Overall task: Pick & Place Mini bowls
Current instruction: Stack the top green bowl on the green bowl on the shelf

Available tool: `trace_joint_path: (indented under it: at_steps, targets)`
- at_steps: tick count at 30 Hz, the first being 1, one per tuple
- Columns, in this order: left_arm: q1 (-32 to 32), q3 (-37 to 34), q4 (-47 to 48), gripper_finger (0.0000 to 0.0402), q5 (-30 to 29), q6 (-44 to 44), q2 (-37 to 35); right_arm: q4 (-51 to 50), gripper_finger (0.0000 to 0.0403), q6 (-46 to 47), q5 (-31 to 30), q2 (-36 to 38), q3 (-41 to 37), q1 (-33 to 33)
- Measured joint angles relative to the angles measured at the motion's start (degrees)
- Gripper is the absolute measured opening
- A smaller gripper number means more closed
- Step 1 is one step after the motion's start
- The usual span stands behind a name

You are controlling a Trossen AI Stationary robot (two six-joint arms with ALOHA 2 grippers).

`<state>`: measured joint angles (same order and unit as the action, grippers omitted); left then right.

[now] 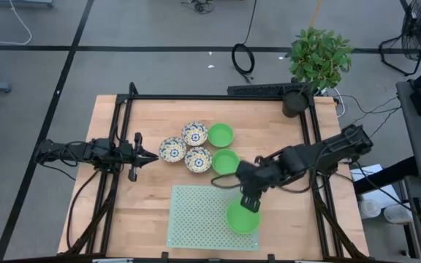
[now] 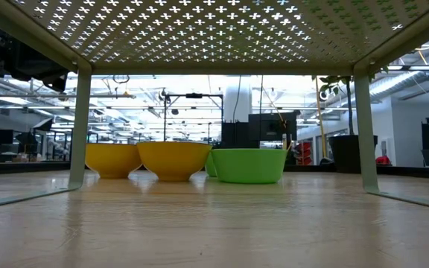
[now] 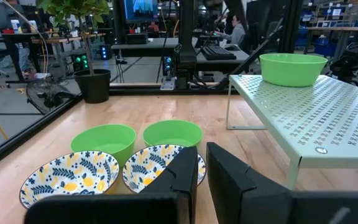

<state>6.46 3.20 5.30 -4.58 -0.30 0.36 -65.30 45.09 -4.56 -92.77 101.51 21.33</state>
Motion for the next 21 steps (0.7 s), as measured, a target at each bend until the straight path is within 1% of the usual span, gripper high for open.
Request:
trace_joint_path:
  at_steps: [5,10,11,12,13,14,19,21]
  targets:
    - [-0.01,0.00,0.00,0.0037,0.00,0.00,0.00,3.11,0.0107,-11.44,-14.56,3.61,0.00,-1.56]
    - [0.00,0.00,0.00,0.0037,0.00,0.00,0.02,6.82,0.0113,-24.18,-29.64,5.20,0.02,-3.83]
    - [0.00,0.00,0.00,0.0037,0.00,-0.02,0.00,7.50,0.0116,-25.84,-31.66,5.20,0.02,-4.68]
    - [-0.02,0.00,0.00,0.0037,0.00,0.00,0.02,8.08,0.0119,-27.02,-32.40,5.19,0.02,-5.88]
    - [-0.01,0.00,0.00,0.0037,0.00,-0.01,0.02,8.70,0.0124,-27.96,-32.04,5.15,0.02,-7.22]
    - [-0.01,0.00,0.00,0.0037,0.00,-0.01,0.01,9.28,0.0130,-28.73,-30.16,5.11,0.02,-8.91]
    - [0.00,0.00,0.00,0.0037,0.00,0.00,0.02,12.96,0.0177,-31.88,-17.47,4.09,0.02,-19.51]
    - [-0.02,0.00,0.00,0.0037,0.00,0.00,0.02,12.77,0.0195,-33.20,-14.02,3.34,0.02,-24.59]
